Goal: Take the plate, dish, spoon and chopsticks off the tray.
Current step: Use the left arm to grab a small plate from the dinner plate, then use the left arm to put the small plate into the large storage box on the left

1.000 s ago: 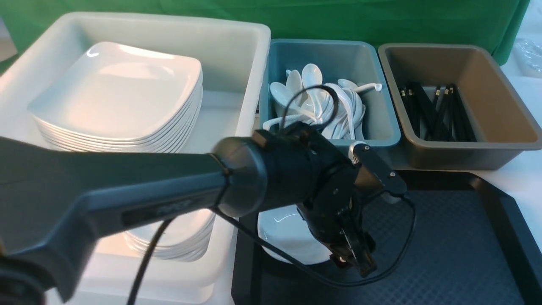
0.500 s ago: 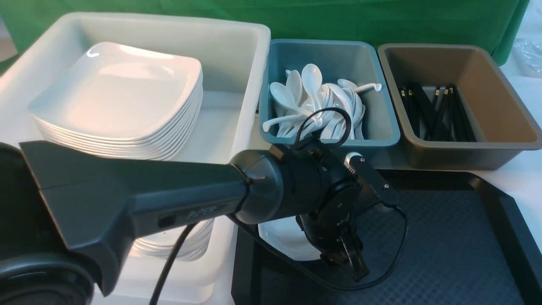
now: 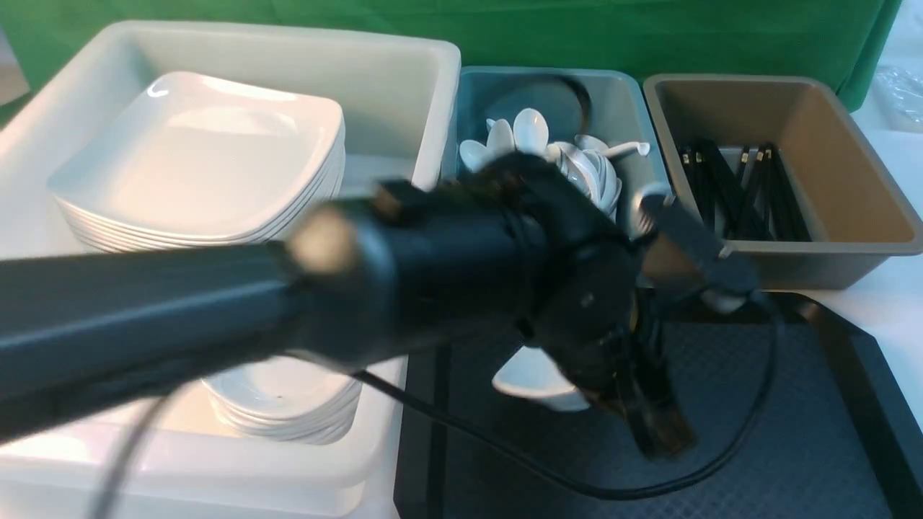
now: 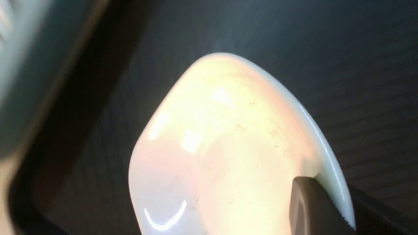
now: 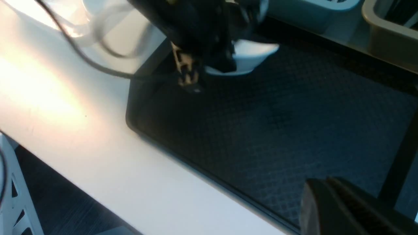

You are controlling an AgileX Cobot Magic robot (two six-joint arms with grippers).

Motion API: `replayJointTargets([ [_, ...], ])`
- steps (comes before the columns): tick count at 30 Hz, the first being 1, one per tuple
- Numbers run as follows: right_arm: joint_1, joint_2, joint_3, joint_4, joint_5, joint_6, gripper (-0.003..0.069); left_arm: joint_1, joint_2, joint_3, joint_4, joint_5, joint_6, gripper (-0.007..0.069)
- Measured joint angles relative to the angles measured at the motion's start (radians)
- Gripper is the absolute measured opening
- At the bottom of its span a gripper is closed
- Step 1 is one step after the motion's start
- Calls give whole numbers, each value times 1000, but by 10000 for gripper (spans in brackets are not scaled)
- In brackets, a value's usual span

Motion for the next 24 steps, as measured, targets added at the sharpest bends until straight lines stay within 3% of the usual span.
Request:
replayJointTargets([
  [7, 0, 0, 0, -1, -116, -8, 49, -20, -297, 28, 110, 107, 58, 31],
  [11, 0, 15, 0, -1, -188, -8, 49, 68, -460, 222, 252, 197, 123, 31],
  [18, 0, 69, 0, -1, -206, -11, 49, 319, -544, 561, 274, -43, 265, 31],
  [24, 0, 103, 4, 14, -214, -38, 51, 426, -466, 617, 263, -174, 351, 31],
])
